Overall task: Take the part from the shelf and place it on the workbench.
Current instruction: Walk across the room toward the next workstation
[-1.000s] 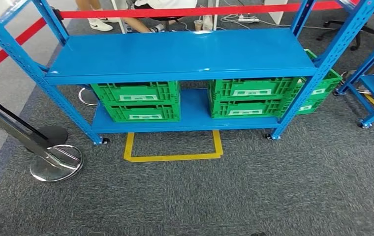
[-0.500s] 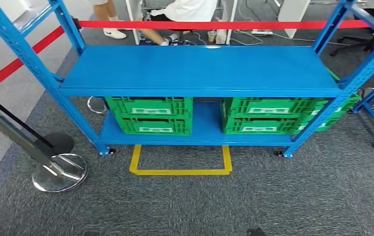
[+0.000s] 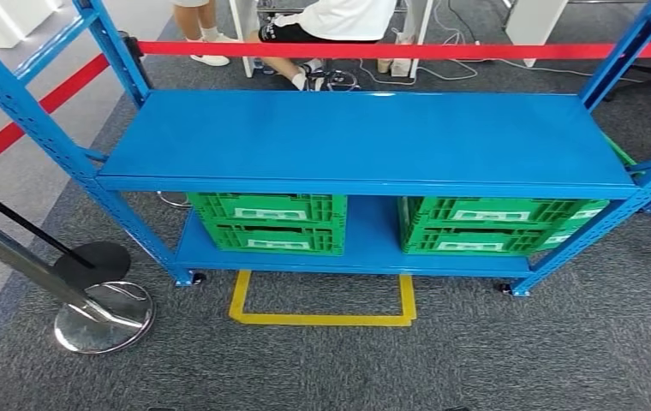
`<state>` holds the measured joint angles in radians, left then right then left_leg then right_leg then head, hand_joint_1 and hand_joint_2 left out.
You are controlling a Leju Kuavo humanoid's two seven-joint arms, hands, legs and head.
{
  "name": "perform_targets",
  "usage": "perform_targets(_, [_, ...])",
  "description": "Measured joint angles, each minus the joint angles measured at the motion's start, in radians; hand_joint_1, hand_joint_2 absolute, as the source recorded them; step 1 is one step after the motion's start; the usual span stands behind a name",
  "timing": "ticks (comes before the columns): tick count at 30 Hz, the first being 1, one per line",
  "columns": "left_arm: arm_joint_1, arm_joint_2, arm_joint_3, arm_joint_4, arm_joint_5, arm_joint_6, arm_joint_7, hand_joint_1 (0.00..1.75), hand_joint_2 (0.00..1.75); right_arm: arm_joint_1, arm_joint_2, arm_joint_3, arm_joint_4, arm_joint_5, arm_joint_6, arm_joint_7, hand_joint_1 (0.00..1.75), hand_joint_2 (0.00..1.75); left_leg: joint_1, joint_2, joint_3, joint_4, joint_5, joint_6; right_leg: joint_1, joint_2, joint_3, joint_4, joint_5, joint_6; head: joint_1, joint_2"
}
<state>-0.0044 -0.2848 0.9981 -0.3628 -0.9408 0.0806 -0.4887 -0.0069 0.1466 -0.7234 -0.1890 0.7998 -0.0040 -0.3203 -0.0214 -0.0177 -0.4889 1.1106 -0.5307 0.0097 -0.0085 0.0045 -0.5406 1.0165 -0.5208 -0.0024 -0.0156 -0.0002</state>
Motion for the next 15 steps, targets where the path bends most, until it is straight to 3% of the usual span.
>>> perform_targets(2, [-0.001,0.000,0.003,-0.005,-0.002,-0.001,0.001,0.00,0.00,-0.003,0.001,-0.010,0.000,-0.008,-0.002,0.003,0.00,0.00,0.006,0.005,-0.085,0.115,0.005,-0.016,-0.008,0.000,0.045,-0.024,-0.016,-0.002,-0.006,0.000])
perform_targets(4, [0.001,-0.001,0.007,-0.007,-0.004,-0.003,0.002,0.00,0.00,-0.003,0.001,-0.022,0.000,-0.017,-0.001,0.004,0.00,0.00,0.016,0.005,-0.166,0.183,-0.059,-0.027,-0.015,0.004,0.091,-0.045,-0.036,0.002,-0.007,0.000])
perform_targets(6, [0.005,-0.001,0.011,-0.009,-0.007,-0.004,0.005,0.00,0.00,-0.001,0.003,-0.036,0.000,-0.035,0.001,0.005,0.00,0.00,0.025,0.006,-0.214,0.175,-0.125,-0.035,-0.025,0.013,0.141,-0.059,-0.058,0.009,-0.007,0.000])
perform_targets(7, [0.006,-0.001,0.013,-0.010,-0.008,-0.002,0.007,0.00,0.00,-0.001,0.004,-0.044,0.000,-0.046,0.003,0.005,0.00,0.00,0.029,0.006,-0.224,0.142,-0.125,-0.038,-0.030,0.020,0.165,-0.063,-0.072,0.013,-0.007,0.000])
perform_targets(8, [0.008,-0.001,0.016,-0.011,-0.009,-0.001,0.009,0.00,0.00,-0.002,0.005,-0.054,0.000,-0.058,0.005,0.004,0.00,0.00,0.033,0.004,-0.229,0.095,-0.086,-0.041,-0.034,0.027,0.183,-0.066,-0.088,0.018,-0.007,0.000])
perform_targets(10, [0.015,-0.001,0.022,-0.013,-0.011,0.001,0.011,0.00,0.00,-0.003,0.006,-0.071,0.000,-0.072,0.009,0.004,0.00,0.00,0.037,-0.002,-0.237,-0.008,0.072,-0.040,-0.036,0.043,0.217,-0.062,-0.126,0.032,-0.012,0.000])
perform_targets(11, [0.018,-0.002,0.026,-0.014,-0.012,0.001,0.012,0.00,0.00,-0.004,0.006,-0.077,0.000,-0.075,0.011,0.003,0.00,0.00,0.037,-0.004,-0.240,-0.033,0.135,-0.035,-0.036,0.050,0.228,-0.061,-0.145,0.041,-0.012,0.000])
perform_targets(12, [0.018,-0.003,0.029,-0.017,-0.012,0.002,0.014,0.00,0.00,-0.005,0.006,-0.082,-0.001,-0.078,0.013,0.002,0.00,0.00,0.035,-0.005,-0.243,-0.040,0.167,-0.027,-0.037,0.054,0.241,-0.064,-0.162,0.050,-0.012,0.000])
perform_targets(15, [0.004,-0.007,0.031,-0.031,-0.014,0.003,0.016,0.00,0.00,-0.017,0.006,-0.095,-0.005,-0.081,0.018,-0.005,0.00,0.00,0.033,-0.003,-0.231,-0.030,0.143,0.003,-0.040,0.043,0.266,-0.079,-0.192,0.066,-0.007,0.000])
